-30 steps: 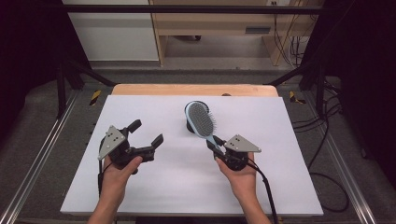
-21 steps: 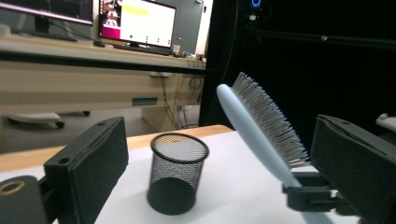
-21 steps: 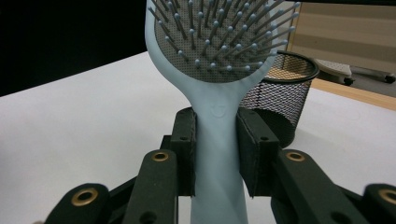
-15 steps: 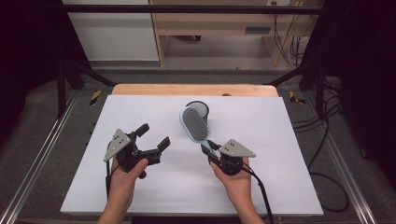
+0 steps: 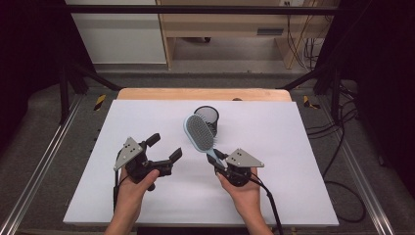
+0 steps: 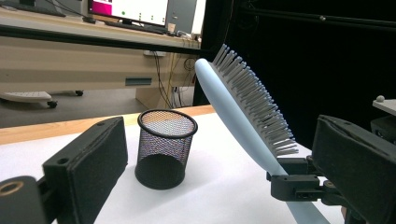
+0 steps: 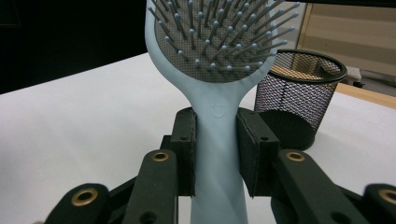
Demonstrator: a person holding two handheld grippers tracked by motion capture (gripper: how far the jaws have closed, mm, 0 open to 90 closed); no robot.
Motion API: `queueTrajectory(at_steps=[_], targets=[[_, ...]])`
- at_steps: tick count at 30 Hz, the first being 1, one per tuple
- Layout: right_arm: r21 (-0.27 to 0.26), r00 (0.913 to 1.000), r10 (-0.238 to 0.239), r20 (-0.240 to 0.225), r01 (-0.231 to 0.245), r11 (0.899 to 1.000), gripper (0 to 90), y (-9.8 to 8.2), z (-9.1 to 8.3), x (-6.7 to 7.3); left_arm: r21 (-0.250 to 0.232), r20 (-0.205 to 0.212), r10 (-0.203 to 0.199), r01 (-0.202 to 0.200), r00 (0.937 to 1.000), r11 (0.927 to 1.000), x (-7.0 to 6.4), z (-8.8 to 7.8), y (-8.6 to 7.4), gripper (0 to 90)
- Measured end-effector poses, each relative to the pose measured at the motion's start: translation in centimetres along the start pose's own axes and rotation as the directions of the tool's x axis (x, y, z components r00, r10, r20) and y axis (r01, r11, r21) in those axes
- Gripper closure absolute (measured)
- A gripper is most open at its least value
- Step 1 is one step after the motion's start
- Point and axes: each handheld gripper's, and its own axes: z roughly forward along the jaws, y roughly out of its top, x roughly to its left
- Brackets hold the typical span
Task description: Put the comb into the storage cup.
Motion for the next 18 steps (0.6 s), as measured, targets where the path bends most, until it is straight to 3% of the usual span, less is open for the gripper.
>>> queueTrajectory(at_steps=[4,9,14,17,18], targets=[[-0.009,1.0,-0.002,-0.004,0.002,1.0,69.9,0.2,-0.1,0.1,0.006,0.015,-0.03,0.03,0.9994,0.9995,-0.2,0.3,0.2,3.5],[-0.019,1.0,-0.005,-0.005,0.005,1.0,69.9,0.2,-0.3,0.1,0.026,0.037,-0.03,0.029,0.9988,0.9992,-0.8,1.2,0.5,3.5],[-0.028,0.9999,-0.015,0.0,0.015,1.0,69.8,0.3,-0.5,0.2,0.074,0.089,-0.065,0.058,0.994,0.9955,-2.0,3.1,0.7,3.5],[-0.032,0.9997,-0.021,0.01,0.022,0.999,69.9,0.4,-0.5,0.1,0.09,0.095,-0.07,0.061,0.993,0.9941,-2.1,3.7,1.1,3.5],[-0.036,0.9997,-0.022,0.013,0.022,0.999,69.9,0.4,-0.6,0.1,0.095,0.095,-0.091,0.082,0.9913,0.9921,-2.2,4.3,1.5,3.6]])
